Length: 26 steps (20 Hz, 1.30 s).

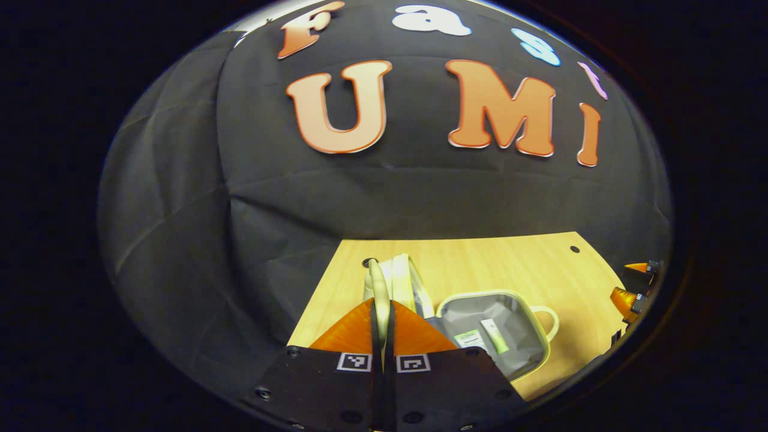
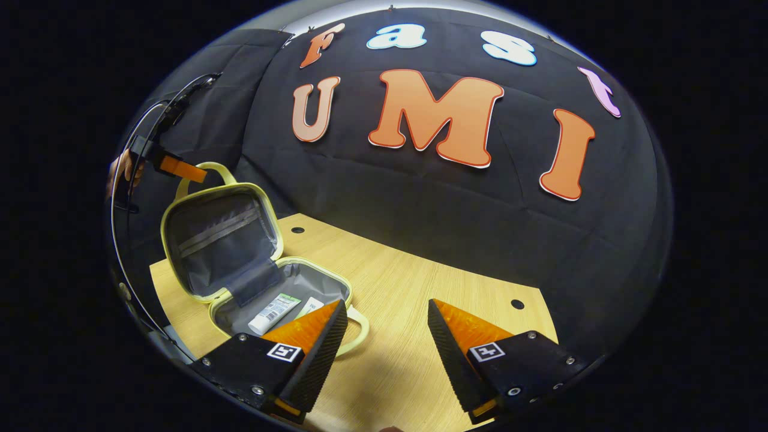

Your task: First open the suitcase, pack the skin care products into it, and then close the suitcase.

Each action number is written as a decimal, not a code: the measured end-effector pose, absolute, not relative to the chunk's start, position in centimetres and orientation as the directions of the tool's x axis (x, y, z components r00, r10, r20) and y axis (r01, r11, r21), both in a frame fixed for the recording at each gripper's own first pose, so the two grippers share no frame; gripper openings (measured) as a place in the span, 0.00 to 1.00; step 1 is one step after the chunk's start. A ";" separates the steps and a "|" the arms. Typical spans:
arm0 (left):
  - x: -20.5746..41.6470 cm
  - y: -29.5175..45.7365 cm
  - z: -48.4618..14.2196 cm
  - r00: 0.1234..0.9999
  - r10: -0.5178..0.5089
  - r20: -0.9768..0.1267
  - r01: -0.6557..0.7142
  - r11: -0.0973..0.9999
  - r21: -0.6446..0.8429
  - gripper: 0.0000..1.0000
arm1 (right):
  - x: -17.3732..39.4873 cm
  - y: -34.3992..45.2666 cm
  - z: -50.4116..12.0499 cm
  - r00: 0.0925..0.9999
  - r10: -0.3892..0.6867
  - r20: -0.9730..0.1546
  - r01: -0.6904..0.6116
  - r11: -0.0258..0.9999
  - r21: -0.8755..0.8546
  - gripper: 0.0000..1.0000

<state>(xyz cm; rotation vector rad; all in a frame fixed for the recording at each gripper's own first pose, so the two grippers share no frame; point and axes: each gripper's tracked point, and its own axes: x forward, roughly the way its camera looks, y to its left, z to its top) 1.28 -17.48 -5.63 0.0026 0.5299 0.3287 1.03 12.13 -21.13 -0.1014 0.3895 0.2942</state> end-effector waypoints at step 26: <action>9.0 -50.5 -19.0 0.777 -0.139 -0.614 -0.004 0.974 -0.225 0.10 | -2.0 2.3 -22.6 0.897 0.220 -0.384 -0.218 0.975 0.048 0.87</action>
